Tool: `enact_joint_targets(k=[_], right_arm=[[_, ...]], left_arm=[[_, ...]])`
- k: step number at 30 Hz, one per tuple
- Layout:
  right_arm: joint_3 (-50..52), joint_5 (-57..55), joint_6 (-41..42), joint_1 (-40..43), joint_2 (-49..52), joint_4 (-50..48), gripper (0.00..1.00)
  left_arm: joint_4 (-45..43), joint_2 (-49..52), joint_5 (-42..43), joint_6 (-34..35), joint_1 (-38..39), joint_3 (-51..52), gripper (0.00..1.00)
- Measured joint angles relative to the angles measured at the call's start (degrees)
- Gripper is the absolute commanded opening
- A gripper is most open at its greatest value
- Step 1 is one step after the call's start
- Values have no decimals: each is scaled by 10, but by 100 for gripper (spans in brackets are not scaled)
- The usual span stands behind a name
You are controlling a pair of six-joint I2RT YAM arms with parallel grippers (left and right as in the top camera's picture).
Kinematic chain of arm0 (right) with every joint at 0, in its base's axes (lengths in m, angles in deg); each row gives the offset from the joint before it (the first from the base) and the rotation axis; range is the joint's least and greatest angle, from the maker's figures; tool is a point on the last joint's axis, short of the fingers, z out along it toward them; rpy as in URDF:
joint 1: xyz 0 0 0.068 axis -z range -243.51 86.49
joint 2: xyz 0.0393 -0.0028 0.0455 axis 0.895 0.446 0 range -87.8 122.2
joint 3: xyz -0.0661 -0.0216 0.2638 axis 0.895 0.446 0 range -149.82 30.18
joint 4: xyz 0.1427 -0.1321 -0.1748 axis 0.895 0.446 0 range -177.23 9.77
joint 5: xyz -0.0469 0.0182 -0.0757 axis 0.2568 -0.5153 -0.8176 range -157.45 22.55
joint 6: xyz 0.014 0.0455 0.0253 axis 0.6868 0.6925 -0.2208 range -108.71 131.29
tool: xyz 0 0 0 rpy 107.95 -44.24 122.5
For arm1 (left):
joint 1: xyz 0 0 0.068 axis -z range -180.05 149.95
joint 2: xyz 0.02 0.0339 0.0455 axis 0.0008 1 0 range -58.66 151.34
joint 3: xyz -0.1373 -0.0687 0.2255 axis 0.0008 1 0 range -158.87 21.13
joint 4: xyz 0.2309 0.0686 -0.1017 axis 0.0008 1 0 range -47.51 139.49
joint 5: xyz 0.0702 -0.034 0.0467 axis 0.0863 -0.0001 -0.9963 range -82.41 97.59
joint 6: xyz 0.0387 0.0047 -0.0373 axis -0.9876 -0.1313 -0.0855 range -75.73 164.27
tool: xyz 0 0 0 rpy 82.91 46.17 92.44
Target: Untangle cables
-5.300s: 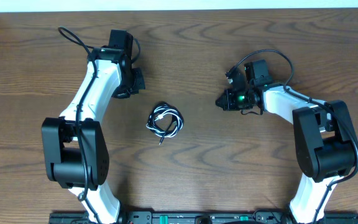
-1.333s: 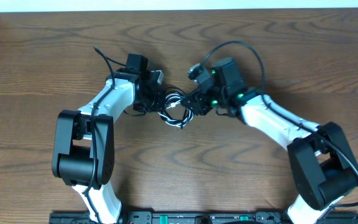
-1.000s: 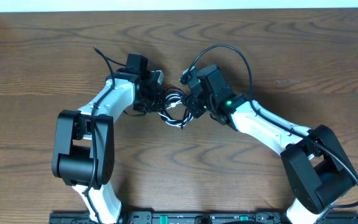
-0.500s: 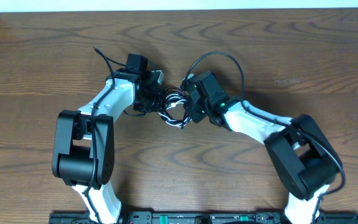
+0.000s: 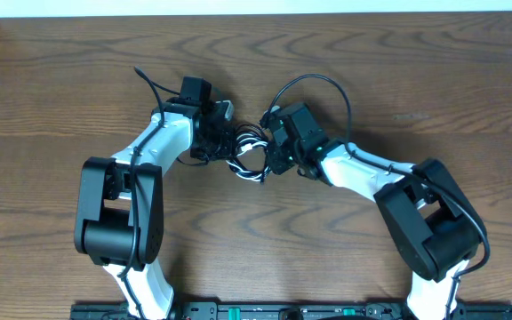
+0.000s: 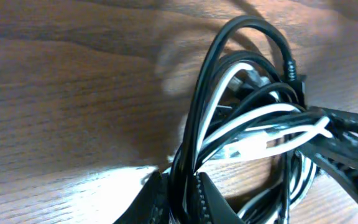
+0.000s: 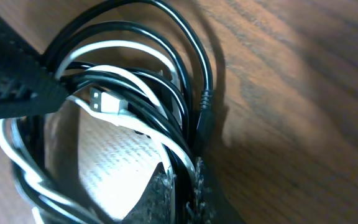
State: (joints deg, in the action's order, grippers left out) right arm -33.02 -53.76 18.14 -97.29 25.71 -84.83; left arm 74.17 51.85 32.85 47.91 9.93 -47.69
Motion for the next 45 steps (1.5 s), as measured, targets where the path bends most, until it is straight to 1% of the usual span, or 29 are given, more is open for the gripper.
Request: enact_joint_targets(k=[8, 11, 14, 15, 16, 19, 21, 24, 30, 33, 36, 40, 43, 45], right_arm=[[0, 127, 87, 73, 0, 10, 1], [0, 125, 107, 100, 0, 37, 1], [0, 82, 121, 117, 0, 67, 3], [0, 70, 125, 116, 0, 74, 8], [0, 64, 128, 115, 0, 75, 9], [0, 46, 135, 101, -3, 70, 22], [-2, 44, 127, 91, -4, 63, 28], [-7, 69, 105, 84, -4, 65, 31], [-35, 158, 55, 79, -5, 67, 35], [-46, 174, 23, 65, -9, 66, 36], [-47, 153, -9, 36, -11, 72, 35], [-47, 81, -51, -11, -11, 73, 34], [-47, 30, -84, -35, -11, 71, 38], [-47, 3, -111, -44, -11, 67, 38]], left_arm=[[-7, 0, -12, 25, 11, 0, 14], [-1, 0, -21, 26, 9, 0, 14], [1, 0, -35, 28, 3, 0, 15], [1, 0, -37, 28, 3, 0, 14], [1, 0, -40, 28, 2, 0, 15], [2, 0, -43, 28, 2, 0, 15], [2, 0, -45, 28, 2, 0, 15], [2, 0, -46, 28, 2, 0, 15], [2, 0, -46, 28, 2, 0, 15], [2, 0, -46, 28, 2, 0, 15], [2, 0, -46, 28, 2, 0, 15], [2, 0, -46, 28, 2, 0, 15], [2, 0, -46, 28, 2, 0, 15], [2, 0, -46, 28, 2, 0, 15]])
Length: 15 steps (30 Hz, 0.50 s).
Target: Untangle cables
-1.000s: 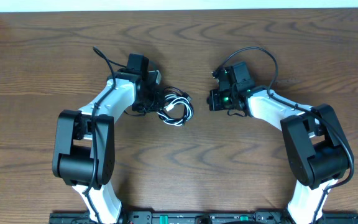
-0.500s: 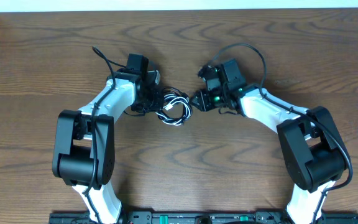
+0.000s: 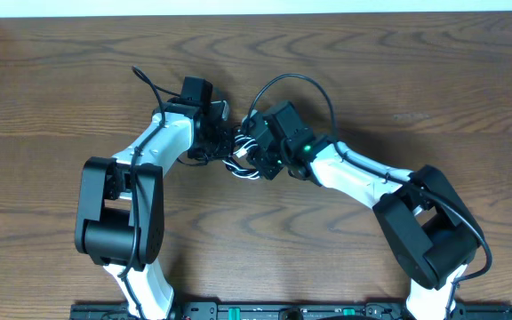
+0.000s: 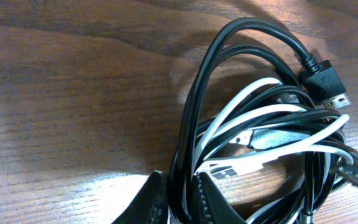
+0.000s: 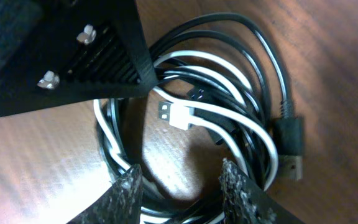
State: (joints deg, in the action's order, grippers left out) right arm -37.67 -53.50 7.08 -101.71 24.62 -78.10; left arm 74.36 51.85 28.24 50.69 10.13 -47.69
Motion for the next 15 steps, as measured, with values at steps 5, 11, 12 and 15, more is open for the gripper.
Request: enact_joint_targets(k=[5, 11, 12, 15], right_arm=[[0, -38, -59, -7, 12, -28, 37], [-3, -55, -86, -7, 37, -34, 2], [-6, -58, -89, -7, 40, -34, 1], [-7, -59, -89, -7, 44, -38, 1]], left_arm=[[0, 0, 0, 0, 0, 0, 15], [0, 0, 0, 0, 0, 0, 15], [0, 0, 0, 0, 0, 0, 15], [-2, 0, 0, 0, 0, 0, 15]])
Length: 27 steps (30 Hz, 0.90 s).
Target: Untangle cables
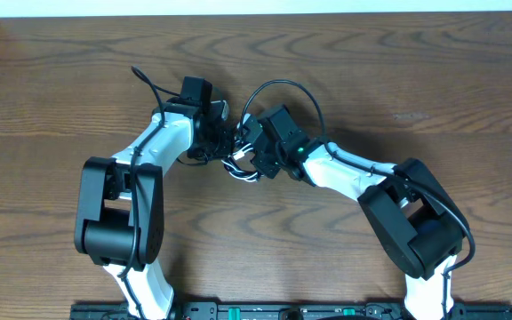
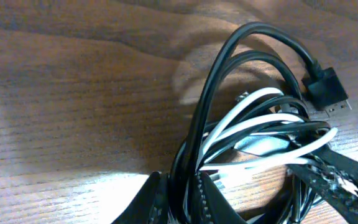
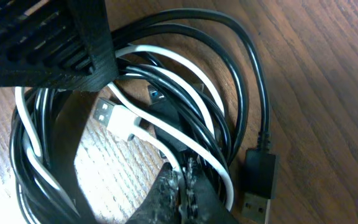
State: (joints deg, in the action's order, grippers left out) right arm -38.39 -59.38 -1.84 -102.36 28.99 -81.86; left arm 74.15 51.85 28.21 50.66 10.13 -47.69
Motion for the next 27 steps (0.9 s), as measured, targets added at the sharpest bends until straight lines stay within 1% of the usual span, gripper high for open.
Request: enact_joint_targets(k=[3, 6, 14, 16, 20, 26, 27], right_arm=[[0, 4, 22, 3, 0, -5, 1], [0, 36, 51, 14, 0, -12, 1], [0, 145, 195, 88, 0, -12, 1], [0, 146, 224, 107, 0, 5, 1], [0, 138, 252, 130, 0, 30, 1], [0, 104, 265, 118, 0, 52, 1], [0, 100, 264, 115, 0, 49, 3]], left_arm=[[0, 0, -2, 0, 0, 0, 15], [0, 0, -4, 0, 0, 0, 15], [2, 0, -23, 7, 1, 0, 15], [5, 0, -30, 11, 1, 0, 15], [7, 0, -33, 11, 1, 0, 16], [8, 0, -36, 11, 1, 0, 16], [8, 0, -37, 11, 1, 0, 16]])
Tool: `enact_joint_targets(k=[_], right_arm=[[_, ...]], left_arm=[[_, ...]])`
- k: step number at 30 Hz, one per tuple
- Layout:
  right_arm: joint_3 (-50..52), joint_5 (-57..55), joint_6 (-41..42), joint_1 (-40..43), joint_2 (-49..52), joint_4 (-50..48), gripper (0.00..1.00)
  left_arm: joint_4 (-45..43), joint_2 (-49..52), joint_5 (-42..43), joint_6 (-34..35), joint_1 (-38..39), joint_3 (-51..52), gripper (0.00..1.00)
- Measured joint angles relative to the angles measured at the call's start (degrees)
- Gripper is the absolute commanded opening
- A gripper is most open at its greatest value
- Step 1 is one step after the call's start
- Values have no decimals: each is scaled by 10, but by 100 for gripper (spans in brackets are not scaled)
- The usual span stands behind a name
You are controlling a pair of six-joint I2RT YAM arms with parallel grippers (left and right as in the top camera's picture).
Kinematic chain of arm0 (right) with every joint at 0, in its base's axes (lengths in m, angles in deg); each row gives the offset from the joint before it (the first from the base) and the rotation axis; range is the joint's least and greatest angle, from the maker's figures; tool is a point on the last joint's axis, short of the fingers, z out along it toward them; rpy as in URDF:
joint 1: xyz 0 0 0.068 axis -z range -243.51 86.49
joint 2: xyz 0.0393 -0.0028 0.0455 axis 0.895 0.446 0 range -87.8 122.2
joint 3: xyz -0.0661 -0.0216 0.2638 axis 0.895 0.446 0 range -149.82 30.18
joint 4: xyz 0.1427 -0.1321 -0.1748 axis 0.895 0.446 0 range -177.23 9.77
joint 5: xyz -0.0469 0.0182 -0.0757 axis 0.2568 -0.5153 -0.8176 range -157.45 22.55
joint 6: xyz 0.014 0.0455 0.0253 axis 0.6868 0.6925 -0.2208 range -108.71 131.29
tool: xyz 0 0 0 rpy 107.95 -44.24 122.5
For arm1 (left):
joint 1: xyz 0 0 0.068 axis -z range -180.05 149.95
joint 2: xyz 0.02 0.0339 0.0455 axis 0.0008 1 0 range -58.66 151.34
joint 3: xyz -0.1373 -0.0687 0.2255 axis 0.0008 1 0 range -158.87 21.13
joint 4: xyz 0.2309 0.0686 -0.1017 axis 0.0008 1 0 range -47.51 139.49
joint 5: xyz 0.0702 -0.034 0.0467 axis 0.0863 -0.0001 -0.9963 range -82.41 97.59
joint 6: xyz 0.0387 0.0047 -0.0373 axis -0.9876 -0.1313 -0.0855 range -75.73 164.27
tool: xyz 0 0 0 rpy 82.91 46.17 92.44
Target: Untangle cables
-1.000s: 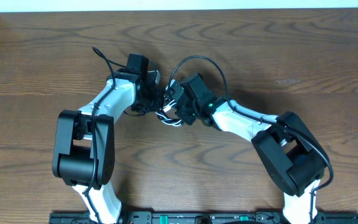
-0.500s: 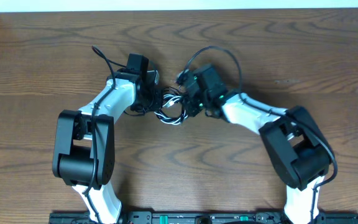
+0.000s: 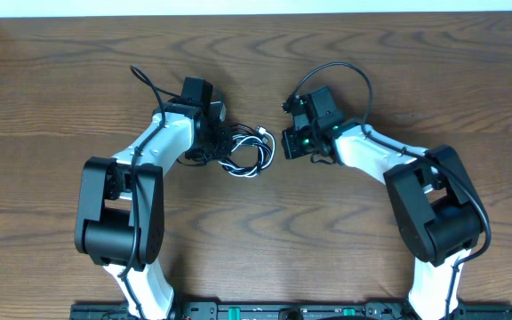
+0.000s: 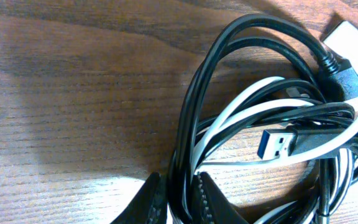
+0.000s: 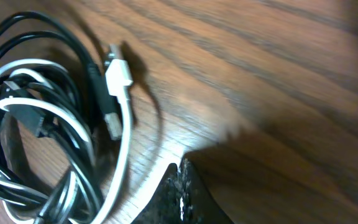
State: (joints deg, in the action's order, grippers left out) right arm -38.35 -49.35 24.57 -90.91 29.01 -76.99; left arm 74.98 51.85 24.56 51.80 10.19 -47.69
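A tangle of black and white cables [image 3: 243, 153] lies on the wooden table between the arms. My left gripper [image 4: 180, 196] is shut on several black and white strands at the tangle's left side; overhead it is here [image 3: 223, 142]. A black USB plug with a blue tongue [image 4: 277, 142] lies inside the loops. A white plug [image 5: 118, 76] sticks out at the tangle's right edge, beside a black plug [image 5: 112, 121]. My right gripper [image 5: 182, 180] is shut, nothing visibly held, a short way right of the tangle [image 3: 284, 142].
The brown wooden table [image 3: 372, 240] stretches all round. Each arm carries its own black camera lead, looping above the right wrist [image 3: 345, 76] and behind the left wrist [image 3: 145, 84]. The table's far edge [image 3: 256, 12] runs along the top.
My right gripper was shut on strands inside the tangle; it now stands off to the right, holding nothing visible. The white plug now lies outside the loops at the right. The left grip is unchanged.
Both grippers were shut on the tangle from opposite sides. Then the right one was open over the loops while the left held on. Then it was shut on strands by the white plug. Now it is away to the right and the white plug lies free.
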Motion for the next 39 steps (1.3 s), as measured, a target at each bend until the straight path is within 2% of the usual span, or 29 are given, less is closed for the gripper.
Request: enact_joint_targets(k=[6, 12, 18, 25, 29, 35, 39], right_arm=[[0, 0, -16, -17, -3, -7, 25], [0, 54, -51, -12, -42, -9, 33], [-2, 85, -114, -33, -62, -5, 34], [-2, 31, -167, -71, -61, -3, 35], [-2, 2, -201, -82, -56, -10, 44], [-2, -30, -230, -83, -10, -41, 41], [-4, -42, -237, -83, 12, -55, 12]], left_arm=[[0, 0, -2, 0, 0, 0, 16], [0, 0, -4, 0, 0, 0, 16], [0, 0, -4, 0, 0, 0, 16], [0, 0, -4, 0, 0, 0, 16], [0, 0, -4, 0, 0, 0, 16], [0, 0, -4, 0, 0, 0, 16], [0, 0, -4, 0, 0, 0, 16]])
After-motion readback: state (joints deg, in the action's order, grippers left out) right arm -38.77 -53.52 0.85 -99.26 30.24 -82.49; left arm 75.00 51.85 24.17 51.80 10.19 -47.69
